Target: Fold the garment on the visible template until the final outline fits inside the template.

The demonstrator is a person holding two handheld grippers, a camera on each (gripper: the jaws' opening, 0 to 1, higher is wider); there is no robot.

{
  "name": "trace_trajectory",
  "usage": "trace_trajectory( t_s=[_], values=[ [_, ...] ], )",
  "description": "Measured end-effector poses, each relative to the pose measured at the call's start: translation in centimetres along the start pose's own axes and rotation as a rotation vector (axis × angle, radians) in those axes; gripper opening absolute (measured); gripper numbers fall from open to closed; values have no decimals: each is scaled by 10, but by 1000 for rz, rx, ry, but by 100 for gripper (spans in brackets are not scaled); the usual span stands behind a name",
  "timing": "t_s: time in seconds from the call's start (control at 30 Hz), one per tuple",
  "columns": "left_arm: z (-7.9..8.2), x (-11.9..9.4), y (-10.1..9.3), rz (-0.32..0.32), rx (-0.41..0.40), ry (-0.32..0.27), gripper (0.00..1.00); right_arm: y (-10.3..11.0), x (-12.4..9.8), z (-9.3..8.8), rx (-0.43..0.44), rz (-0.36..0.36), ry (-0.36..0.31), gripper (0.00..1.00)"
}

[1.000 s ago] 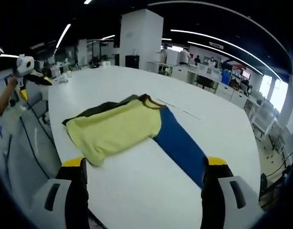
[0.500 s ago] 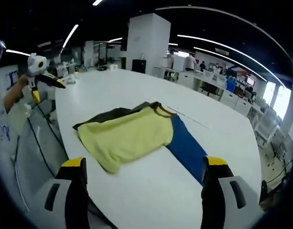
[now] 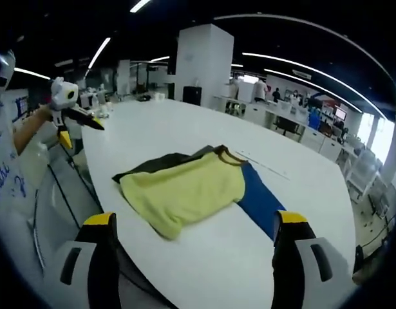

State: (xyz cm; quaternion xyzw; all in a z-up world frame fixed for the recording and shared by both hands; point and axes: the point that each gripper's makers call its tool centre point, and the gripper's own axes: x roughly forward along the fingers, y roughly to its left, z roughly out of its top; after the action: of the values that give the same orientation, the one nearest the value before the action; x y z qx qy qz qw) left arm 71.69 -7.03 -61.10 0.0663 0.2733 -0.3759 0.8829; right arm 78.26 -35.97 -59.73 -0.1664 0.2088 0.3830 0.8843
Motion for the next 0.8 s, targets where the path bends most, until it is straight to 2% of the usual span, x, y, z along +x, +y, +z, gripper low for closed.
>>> trace_trajectory(
  t_s=[0.3, 0.53, 0.8],
  values=[
    [-3, 5, -1, -17, -4, 9, 79, 30, -3, -10, 4, 14, 20, 100],
    [-3, 5, 0, -19, -2, 14, 79, 35, -14, -11, 37, -25, 11, 100],
    [-5, 8, -6, -37, -7, 20, 78, 37, -15, -13, 60, -21, 9, 100]
  ],
)
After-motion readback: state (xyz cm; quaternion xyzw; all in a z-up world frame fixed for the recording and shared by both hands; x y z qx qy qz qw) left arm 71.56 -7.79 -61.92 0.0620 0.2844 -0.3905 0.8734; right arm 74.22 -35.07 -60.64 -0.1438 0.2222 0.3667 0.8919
